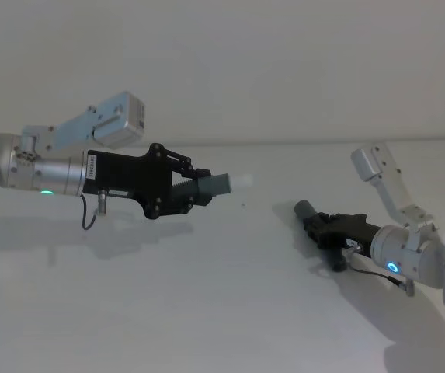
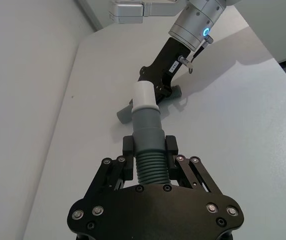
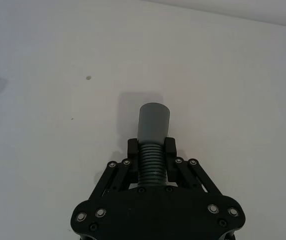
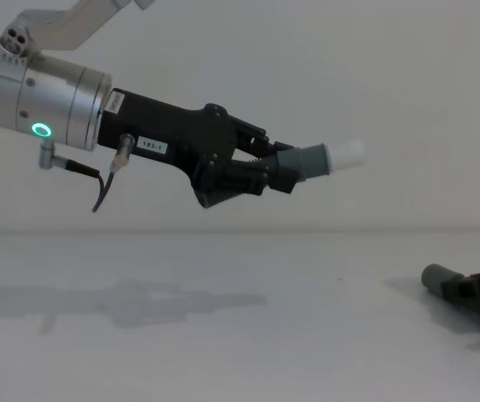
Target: Use both hands to pick up one end of the pipe from the table, align the ends, and insert them.
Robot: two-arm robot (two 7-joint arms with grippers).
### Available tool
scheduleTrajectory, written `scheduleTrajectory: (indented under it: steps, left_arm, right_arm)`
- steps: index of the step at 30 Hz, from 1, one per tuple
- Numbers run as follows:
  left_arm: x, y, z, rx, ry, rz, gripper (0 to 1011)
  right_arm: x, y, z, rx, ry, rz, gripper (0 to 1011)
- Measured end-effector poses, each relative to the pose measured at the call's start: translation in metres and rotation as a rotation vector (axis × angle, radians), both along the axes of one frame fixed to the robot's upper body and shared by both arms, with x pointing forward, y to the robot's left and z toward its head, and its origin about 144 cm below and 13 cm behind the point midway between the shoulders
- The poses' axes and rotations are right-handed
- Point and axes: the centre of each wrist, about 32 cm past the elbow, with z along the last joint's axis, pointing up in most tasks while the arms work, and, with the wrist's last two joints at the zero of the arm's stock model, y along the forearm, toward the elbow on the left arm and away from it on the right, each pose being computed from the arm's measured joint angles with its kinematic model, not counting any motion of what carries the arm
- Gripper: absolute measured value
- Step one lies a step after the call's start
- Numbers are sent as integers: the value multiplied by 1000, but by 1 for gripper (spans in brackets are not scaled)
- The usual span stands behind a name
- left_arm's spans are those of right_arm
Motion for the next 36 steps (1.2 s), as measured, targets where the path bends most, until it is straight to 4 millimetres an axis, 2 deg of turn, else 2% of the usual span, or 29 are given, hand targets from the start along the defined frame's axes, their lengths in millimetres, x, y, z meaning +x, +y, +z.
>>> scheduleTrajectory:
  steps: [16, 36]
  left_arm:
    - [0, 0, 0, 0, 0, 0, 335]
    - [0, 0, 0, 0, 0, 0, 335]
  right_arm:
    - [2, -2, 2, -21, -22, 39, 266]
    - [7, -22, 22, -161, -171, 285, 260]
